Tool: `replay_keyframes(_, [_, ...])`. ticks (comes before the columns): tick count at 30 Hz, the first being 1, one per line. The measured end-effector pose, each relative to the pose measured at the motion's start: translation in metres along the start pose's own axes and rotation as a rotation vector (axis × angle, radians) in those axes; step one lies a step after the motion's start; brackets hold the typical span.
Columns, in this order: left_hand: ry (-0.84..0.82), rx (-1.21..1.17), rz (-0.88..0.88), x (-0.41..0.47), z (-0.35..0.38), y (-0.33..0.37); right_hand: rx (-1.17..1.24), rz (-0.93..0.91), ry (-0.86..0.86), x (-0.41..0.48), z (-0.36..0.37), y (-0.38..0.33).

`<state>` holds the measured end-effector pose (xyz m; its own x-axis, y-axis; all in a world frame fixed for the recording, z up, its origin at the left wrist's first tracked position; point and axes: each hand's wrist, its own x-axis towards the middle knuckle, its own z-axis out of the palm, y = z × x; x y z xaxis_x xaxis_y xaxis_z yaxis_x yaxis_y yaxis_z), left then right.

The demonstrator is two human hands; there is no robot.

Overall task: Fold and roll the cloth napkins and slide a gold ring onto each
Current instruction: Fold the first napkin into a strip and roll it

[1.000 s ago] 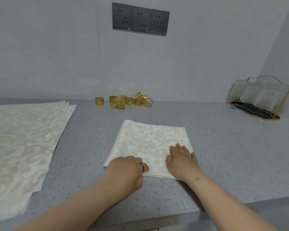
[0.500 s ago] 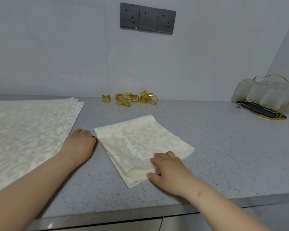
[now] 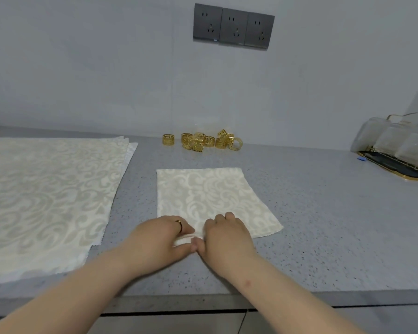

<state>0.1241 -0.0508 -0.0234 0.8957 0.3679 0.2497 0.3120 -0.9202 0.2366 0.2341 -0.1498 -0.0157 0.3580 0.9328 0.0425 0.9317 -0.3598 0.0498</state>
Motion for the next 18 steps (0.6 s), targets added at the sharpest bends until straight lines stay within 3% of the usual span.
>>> replay_keyframes(7, [0.029, 0.03, -0.03, -0.001, -0.002, -0.032, 0.137, -0.162, -0.017, -0.005, -0.007, 0.046])
replay_keyframes(18, [0.092, 0.018, -0.067, 0.002, -0.002, -0.041, 0.217, -0.014, 0.05, -0.012, -0.012, 0.092])
